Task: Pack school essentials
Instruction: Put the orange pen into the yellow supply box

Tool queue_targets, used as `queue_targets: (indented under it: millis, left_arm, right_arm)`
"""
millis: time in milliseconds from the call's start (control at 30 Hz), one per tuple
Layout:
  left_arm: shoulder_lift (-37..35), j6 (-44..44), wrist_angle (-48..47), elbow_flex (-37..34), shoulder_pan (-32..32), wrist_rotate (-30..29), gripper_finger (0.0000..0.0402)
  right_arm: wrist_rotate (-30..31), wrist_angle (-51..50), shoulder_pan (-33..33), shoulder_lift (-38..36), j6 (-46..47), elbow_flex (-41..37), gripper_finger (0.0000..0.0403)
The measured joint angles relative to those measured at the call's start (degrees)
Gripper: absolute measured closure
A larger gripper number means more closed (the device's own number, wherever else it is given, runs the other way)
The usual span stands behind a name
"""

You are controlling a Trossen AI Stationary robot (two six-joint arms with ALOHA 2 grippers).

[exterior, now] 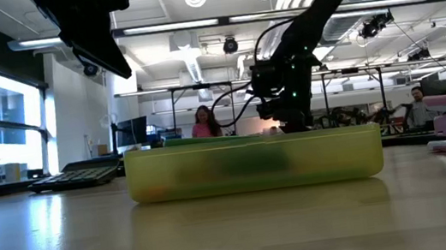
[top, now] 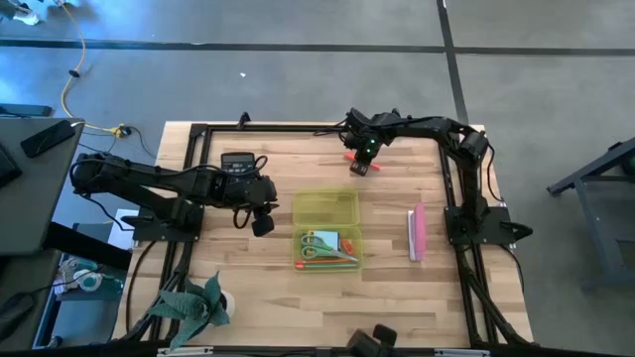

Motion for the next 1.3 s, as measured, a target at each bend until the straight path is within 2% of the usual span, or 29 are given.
queue_targets:
  millis: [200,367,733,1033,1167,1300]
  left_arm:
    - [0.0,-0.02,-0.02,0.0,0.0,0.0,0.0332]
    - [0.0,-0.02,-0.04,0.0,0.0,0.0,0.0332]
    - [0.0,-0.03,-0.02,0.0,0.0,0.0,0.0332]
    - [0.0,-0.03,0.26,0.0,0.0,-0.01,0.0332]
    - [0.0,-0.04,0.32,0.0,0.0,-0.01,0.0332]
    - [0.0,-0.19,0.31,0.0,0.0,-0.02,0.0332]
  right_arm:
    - [-1.96,-2.62,2.49,-3.87,2.86,-0.63,0.0393]
    - [-2.92,-5.37,7.0,-8.54,5.85,-0.31,0.0391]
    - [-2.36,-4.99,26.34,-16.07,12.21,-0.26,0.039]
    - [-2.32,2.87,42.11,-14.67,18.49,-0.15,0.0389]
    - [-2.09,7.36,46.83,-14.2,21.61,-0.15,0.0389]
    - [0.63,10.35,49.77,-13.93,23.87,-0.15,0.0389]
